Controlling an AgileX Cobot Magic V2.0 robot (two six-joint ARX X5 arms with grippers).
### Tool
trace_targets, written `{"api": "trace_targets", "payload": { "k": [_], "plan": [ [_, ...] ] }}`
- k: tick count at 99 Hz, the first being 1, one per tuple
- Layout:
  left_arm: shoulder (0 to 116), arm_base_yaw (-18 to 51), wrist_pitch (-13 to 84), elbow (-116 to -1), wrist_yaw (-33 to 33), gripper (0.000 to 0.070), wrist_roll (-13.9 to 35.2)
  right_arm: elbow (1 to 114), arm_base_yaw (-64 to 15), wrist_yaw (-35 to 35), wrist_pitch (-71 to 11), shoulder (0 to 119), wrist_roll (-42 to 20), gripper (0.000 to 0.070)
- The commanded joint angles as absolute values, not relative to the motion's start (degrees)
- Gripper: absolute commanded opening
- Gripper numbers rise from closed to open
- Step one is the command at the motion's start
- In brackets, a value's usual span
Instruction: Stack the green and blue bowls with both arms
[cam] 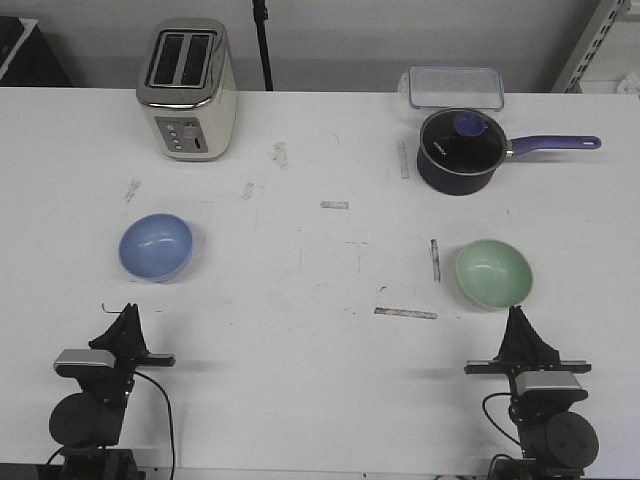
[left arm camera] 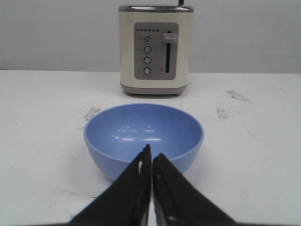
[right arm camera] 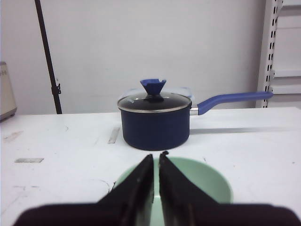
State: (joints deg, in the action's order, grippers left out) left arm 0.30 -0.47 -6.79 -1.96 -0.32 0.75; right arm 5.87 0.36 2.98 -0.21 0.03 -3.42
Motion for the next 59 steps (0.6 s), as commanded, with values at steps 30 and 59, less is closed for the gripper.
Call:
{"api": "trace_targets", "payload": {
  "k": [30,59],
  "plan": [
    [0.19,-0.47,-7.57,-0.69,-0.40,0.0001,0.64,13.96,0.34,2.98,-10.92,0.91,-2.94,0.0012],
    [0.19,-0.47,-7.57,-0.69,-0.40,0.0001,0.64,21.74,0.34,3.01,-13.13,11.49,-2.92,0.0012]
  ]
}}
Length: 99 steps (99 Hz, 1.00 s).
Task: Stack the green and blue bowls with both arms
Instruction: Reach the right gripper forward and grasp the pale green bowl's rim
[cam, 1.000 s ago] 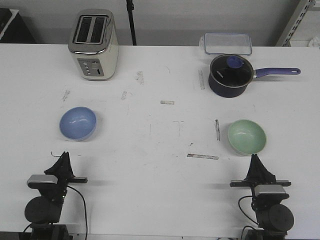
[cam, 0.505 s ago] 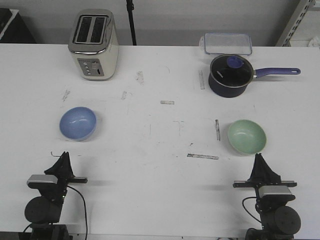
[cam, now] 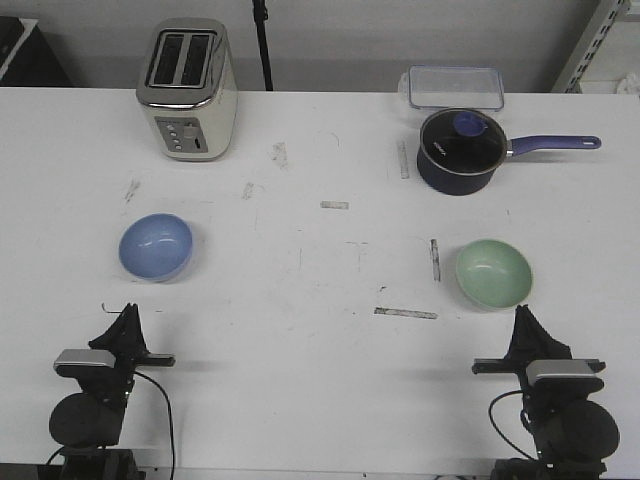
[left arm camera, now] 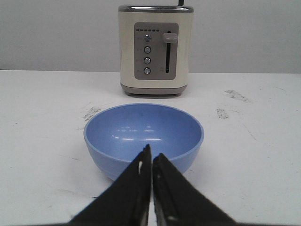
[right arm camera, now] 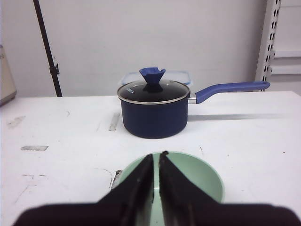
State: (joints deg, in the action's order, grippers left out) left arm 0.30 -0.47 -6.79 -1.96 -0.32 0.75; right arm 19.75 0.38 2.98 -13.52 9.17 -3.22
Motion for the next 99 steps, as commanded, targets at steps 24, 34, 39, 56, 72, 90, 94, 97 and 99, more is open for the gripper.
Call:
{"api": "trace_targets", "payload": {
  "k": [24,34,39,56,72,90,94,97,99],
  "plan": [
    [0.19,-0.47,-7.57,-0.69,-0.40,0.0001,0.64,30.44,0.34,2.98,-13.78,25.58,-2.70,0.0012],
    [0.19,-0.47,-7.57,-0.69,-0.40,0.0001,0.64,34.39,0.34,2.98,-14.33,31.42,-2.70,0.0012],
    [0.19,-0.47,-7.57,-0.69,-0.40,0.0001,0.64,36.86,0.36,2.92,-15.97,34.54,-2.70,0.0012],
    [0.19,-0.47,-7.57,-0.69,-0.40,0.0001,0.64,48.36,0.45,2.39,-26.28,46.59,-2.76,0.0012],
    [0.19,-0.47,-7.57,-0.69,-0.40,0.0001,0.64,60.60,0.82,2.39,-39.00,58.63,-3.03,0.0012],
    [0.19,-0.47,-7.57,-0.69,-0.40,0.0001,0.64,71.22,4.23,3.03,-48.93,70.37,-5.23,0.0012],
    [0.19,-0.47,-7.57,-0.69,-0.40,0.0001,0.64,73.08,5.30,3.07,-50.81,72.53,-6.79,0.0012],
    [0.19,-0.47,-7.57,-0.69,-0.40,0.0001,0.64,74.35,6.15,3.11,-52.12,73.97,-7.92,0.0013],
    [0.19,-0.47,-7.57,-0.69,-0.40,0.0001,0.64,75.11,6.76,3.14,-52.97,74.85,-8.51,0.0014]
  ]
}}
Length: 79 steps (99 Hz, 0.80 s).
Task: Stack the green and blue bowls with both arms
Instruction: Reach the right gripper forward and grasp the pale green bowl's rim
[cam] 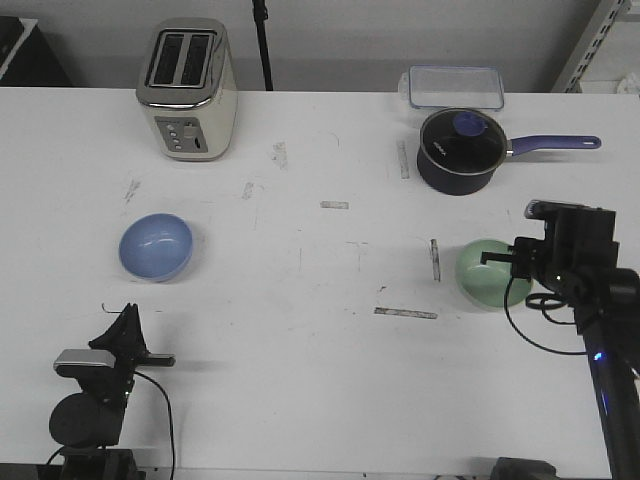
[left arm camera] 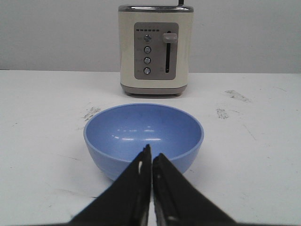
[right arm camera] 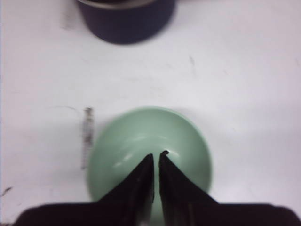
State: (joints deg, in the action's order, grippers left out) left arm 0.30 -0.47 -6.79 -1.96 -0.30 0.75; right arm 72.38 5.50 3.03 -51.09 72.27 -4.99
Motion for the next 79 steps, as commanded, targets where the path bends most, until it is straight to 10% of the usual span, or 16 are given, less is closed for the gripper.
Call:
{"api": "trace_targets", "payload": {
  "k": [1,23,45,79],
  "plan": [
    [0.19,-0.47,-7.57,-0.69,-0.40,0.0001,0.64,75.44,7.09,3.16,-53.34,75.29,-8.80,0.0014],
    [0.19,-0.47,-7.57,-0.69,-0.40,0.0001,0.64,77.91,12.86,6.42,-58.78,80.90,-9.56,0.0043],
    [0.19,-0.47,-7.57,-0.69,-0.40,0.0001,0.64,77.89,16.45,9.65,-60.07,82.74,-7.84,0.0480],
    [0.19,-0.47,-7.57,-0.69,-0.40,0.0001,0.64,74.52,18.41,12.43,-56.18,83.00,-5.58,0.0486]
  ]
}}
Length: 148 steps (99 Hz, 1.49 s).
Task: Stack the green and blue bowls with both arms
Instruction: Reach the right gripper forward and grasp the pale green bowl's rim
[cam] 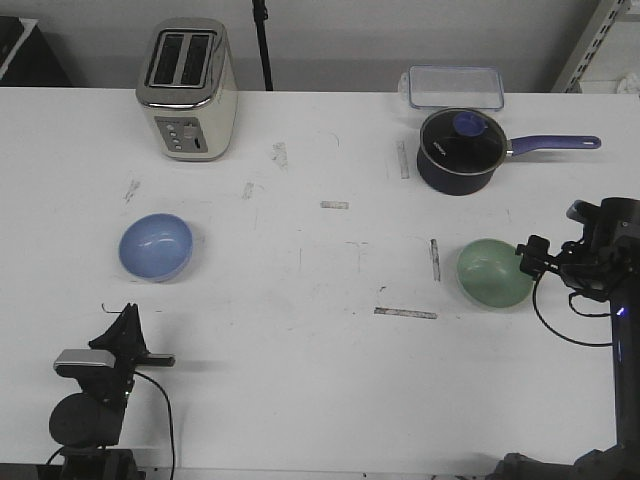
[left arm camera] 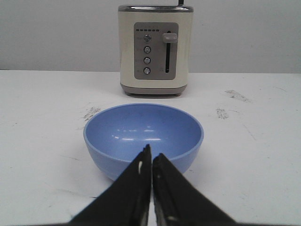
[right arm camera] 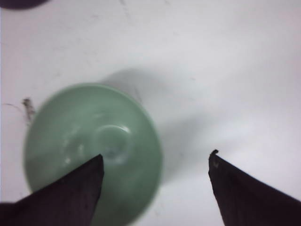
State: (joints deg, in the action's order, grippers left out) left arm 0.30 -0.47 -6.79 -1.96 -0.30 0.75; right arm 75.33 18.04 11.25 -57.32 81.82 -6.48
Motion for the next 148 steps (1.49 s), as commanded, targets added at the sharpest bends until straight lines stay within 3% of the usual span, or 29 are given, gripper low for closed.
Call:
{"api": "trace_targets", "payload": {
  "k": [1,29,34,44,49,89,101,122,148],
  "plan": [
    [0.19,-0.47,-7.57,-0.69,-0.40,0.0001,0.64,74.04,18.46,12.84,-55.70,83.00,-5.56,0.0486],
    [0.19,-0.47,-7.57,-0.69,-0.40,0.0001,0.64,65.67,18.46,13.72,-47.75,83.00,-4.80,0.0476],
    [0.19,-0.47,-7.57,-0.69,-0.40,0.0001,0.64,64.86,18.46,13.72,-46.78,83.00,-4.69,0.0433],
    [0.19,-0.47,-7.57,-0.69,-0.40,0.0001,0.64,64.16,18.46,13.69,-46.17,83.00,-4.38,0.0281],
    [0.19,-0.47,-7.57,-0.69,-0.40,0.0001,0.64,63.96,18.46,13.69,-46.02,83.00,-4.32,0.0248],
    [0.19,-0.47,-7.57,-0.69,-0.40,0.0001,0.64,62.76,18.26,13.74,-44.45,85.30,-4.01,0.0235],
    [0.19,-0.47,-7.57,-0.69,-0.40,0.0001,0.64,62.54,18.04,13.69,-44.29,85.58,-4.01,0.0117],
    [0.19,-0.47,-7.57,-0.69,-0.40,0.0001,0.64,62.54,18.00,13.72,-43.64,85.58,-4.12,0.0014],
    [0.19,-0.47,-7.57,-0.69,-0.40,0.0001,0.64,63.51,17.72,13.72,-43.77,83.40,-5.26,0.0012]
  ]
}}
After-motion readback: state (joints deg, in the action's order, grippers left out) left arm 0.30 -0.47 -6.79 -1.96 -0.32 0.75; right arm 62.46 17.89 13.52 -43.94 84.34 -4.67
